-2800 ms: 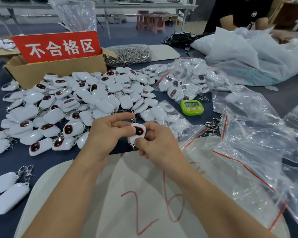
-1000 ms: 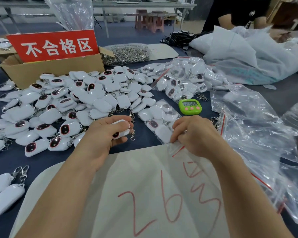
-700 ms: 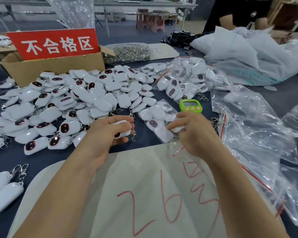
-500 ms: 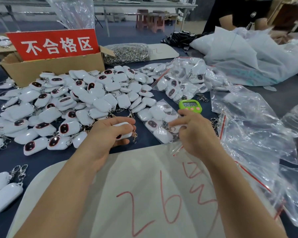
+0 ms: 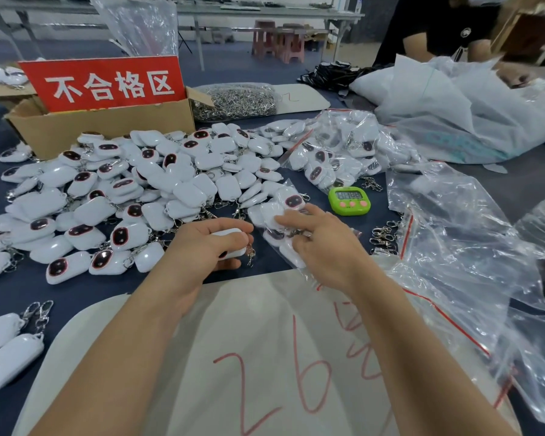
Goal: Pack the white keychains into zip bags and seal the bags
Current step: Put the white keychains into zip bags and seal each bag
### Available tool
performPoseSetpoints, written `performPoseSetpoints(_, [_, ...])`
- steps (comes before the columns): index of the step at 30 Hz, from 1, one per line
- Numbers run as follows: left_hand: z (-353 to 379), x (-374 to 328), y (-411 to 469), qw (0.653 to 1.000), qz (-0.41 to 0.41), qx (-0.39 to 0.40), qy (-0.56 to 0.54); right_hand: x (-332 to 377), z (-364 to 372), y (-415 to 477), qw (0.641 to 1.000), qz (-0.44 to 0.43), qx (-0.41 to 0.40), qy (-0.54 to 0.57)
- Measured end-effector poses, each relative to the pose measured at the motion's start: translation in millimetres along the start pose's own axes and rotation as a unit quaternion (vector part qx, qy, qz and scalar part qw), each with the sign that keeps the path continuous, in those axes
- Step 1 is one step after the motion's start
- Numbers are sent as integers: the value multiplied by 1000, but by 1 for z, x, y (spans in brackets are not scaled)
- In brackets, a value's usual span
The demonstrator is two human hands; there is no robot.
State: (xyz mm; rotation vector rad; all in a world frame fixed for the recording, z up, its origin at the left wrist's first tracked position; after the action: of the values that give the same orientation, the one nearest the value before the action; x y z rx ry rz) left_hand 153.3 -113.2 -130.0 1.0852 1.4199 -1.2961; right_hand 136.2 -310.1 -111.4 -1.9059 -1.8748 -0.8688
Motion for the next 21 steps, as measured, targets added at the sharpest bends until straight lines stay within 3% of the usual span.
performPoseSetpoints(3, [-1,0,0,1000,-1,-2,-2,-7,-6,1,998,40,-39,15])
performPoseSetpoints(5, [-1,-1,1,1000,-1,-2,-1,-12,-13,-1,992,56,-110,-35])
performPoseSetpoints(8, [-1,-1,1,1000,-1,-5,0,-13,-12,-2,984,41,-153,-85])
performPoseSetpoints(14, [0,-1,0,1000,-2,-11,2,-17,4,4,992,20,-70,-101])
performPoseSetpoints(18, [0,-1,0,1000,-2,-11,4,-25,-1,6,990,45,-98,-88])
performPoseSetpoints(21, [0,-1,0,1000,-2,-10,5,-28,-1,7,990,60,-71,-109])
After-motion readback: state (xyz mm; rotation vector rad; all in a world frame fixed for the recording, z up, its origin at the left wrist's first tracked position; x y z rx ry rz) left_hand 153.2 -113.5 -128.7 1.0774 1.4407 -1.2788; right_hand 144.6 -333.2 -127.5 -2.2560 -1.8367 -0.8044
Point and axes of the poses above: each hand's wrist, its own y-axis towards the middle knuckle, its own z-axis out of the palm, x = y × z, the point moved 5 cm from there along y, towards the middle knuckle, and after that the axes turned 12 degrees about -x, right-handed, at the moved point
